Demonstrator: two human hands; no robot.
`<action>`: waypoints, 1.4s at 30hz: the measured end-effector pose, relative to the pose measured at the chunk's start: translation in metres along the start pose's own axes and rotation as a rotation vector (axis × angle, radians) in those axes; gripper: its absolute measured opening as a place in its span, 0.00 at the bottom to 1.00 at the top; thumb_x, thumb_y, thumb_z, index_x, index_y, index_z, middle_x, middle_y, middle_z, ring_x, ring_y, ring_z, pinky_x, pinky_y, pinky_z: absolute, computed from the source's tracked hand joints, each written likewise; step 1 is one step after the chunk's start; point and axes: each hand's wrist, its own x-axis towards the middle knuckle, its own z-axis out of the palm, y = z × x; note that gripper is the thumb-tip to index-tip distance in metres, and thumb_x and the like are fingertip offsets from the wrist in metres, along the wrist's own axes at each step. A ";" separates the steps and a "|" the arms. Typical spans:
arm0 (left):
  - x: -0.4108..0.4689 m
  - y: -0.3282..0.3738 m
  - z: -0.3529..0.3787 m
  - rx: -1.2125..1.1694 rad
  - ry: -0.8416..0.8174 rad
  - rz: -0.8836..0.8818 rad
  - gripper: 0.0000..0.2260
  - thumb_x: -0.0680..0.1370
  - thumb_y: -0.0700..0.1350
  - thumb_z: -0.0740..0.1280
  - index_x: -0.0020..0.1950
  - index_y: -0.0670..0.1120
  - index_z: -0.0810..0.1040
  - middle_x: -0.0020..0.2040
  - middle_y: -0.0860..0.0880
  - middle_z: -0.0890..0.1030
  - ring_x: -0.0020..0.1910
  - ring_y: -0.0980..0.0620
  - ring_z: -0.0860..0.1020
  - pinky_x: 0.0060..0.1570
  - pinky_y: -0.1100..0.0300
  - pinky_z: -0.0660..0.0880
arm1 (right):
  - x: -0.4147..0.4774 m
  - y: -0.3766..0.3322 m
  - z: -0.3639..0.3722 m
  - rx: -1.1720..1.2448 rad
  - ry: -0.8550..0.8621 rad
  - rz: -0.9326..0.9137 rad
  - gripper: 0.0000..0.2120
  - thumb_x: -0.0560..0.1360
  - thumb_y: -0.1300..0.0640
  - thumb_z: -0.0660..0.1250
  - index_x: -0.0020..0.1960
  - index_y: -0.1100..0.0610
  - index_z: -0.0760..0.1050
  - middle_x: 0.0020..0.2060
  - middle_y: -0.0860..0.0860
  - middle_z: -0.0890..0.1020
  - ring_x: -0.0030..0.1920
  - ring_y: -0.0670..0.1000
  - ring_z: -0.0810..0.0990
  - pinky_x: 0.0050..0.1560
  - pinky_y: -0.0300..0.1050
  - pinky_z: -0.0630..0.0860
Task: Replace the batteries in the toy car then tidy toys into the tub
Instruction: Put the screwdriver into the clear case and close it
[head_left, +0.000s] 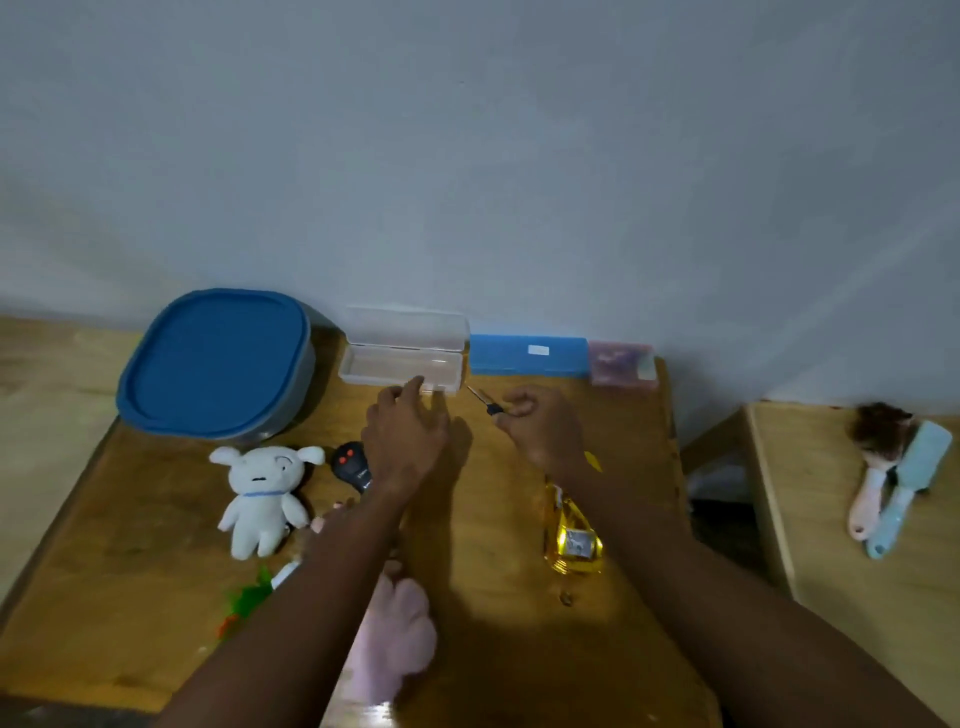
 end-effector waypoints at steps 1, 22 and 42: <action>0.015 -0.010 -0.008 0.021 0.004 0.003 0.28 0.78 0.52 0.70 0.76 0.49 0.69 0.72 0.40 0.72 0.69 0.38 0.70 0.65 0.44 0.73 | 0.009 -0.010 0.011 -0.021 0.000 -0.001 0.11 0.68 0.53 0.78 0.50 0.51 0.84 0.43 0.48 0.86 0.43 0.46 0.82 0.43 0.40 0.77; 0.138 -0.087 -0.028 -0.055 -0.197 0.195 0.57 0.65 0.42 0.81 0.83 0.55 0.46 0.81 0.38 0.52 0.78 0.35 0.57 0.72 0.40 0.65 | 0.091 -0.064 0.130 -0.348 -0.094 -0.148 0.07 0.74 0.55 0.70 0.51 0.49 0.83 0.47 0.51 0.84 0.50 0.50 0.80 0.51 0.51 0.81; 0.143 -0.088 -0.029 -0.138 -0.125 0.225 0.62 0.63 0.37 0.82 0.82 0.56 0.42 0.71 0.39 0.64 0.64 0.40 0.68 0.57 0.54 0.71 | 0.086 -0.075 0.106 0.153 0.188 0.010 0.25 0.72 0.62 0.70 0.62 0.48 0.62 0.58 0.51 0.71 0.47 0.43 0.73 0.38 0.33 0.67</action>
